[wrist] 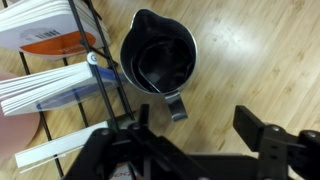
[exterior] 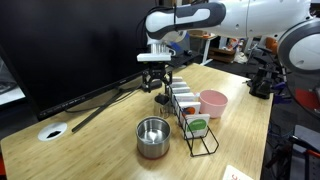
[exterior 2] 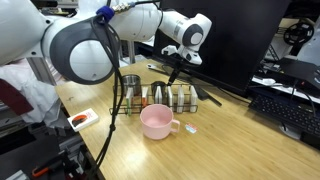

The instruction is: Move the silver jar to the left of the book rack

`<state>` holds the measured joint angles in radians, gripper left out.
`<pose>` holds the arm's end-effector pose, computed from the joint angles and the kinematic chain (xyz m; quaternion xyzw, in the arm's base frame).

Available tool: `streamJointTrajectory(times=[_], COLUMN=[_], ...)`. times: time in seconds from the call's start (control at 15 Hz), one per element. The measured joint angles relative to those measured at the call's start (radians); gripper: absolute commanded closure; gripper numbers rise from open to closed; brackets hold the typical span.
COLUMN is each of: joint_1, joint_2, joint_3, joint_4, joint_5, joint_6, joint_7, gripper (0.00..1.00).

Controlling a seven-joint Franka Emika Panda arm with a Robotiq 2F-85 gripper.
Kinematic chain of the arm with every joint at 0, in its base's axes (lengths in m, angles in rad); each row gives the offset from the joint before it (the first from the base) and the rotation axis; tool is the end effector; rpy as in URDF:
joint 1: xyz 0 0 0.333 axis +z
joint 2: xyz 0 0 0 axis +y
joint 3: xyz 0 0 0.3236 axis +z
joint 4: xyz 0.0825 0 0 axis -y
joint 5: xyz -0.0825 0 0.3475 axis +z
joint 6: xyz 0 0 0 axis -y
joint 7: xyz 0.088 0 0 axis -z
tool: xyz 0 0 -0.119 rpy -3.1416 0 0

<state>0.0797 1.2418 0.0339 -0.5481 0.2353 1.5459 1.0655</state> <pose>0.7415 0.0990 0.2321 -0.8647 0.4691 0.1738 0.0450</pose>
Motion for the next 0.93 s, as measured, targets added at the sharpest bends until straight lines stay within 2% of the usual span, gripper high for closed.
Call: streamJointTrajectory(times=[0.07, 0.13, 0.93], joint_1=[-0.004, -0.008, -0.013], joint_2=[0.0, 0.0, 0.0], joint_3=[0.002, 0.004, 0.011], joint_4=[0.005, 0.009, 0.011], joint_5=[0.0, 0.0, 0.001], joint_6=[-0.009, -0.018, -0.026], joint_7=[-0.004, -0.008, -0.012], gripper=[0.03, 0.0, 0.0])
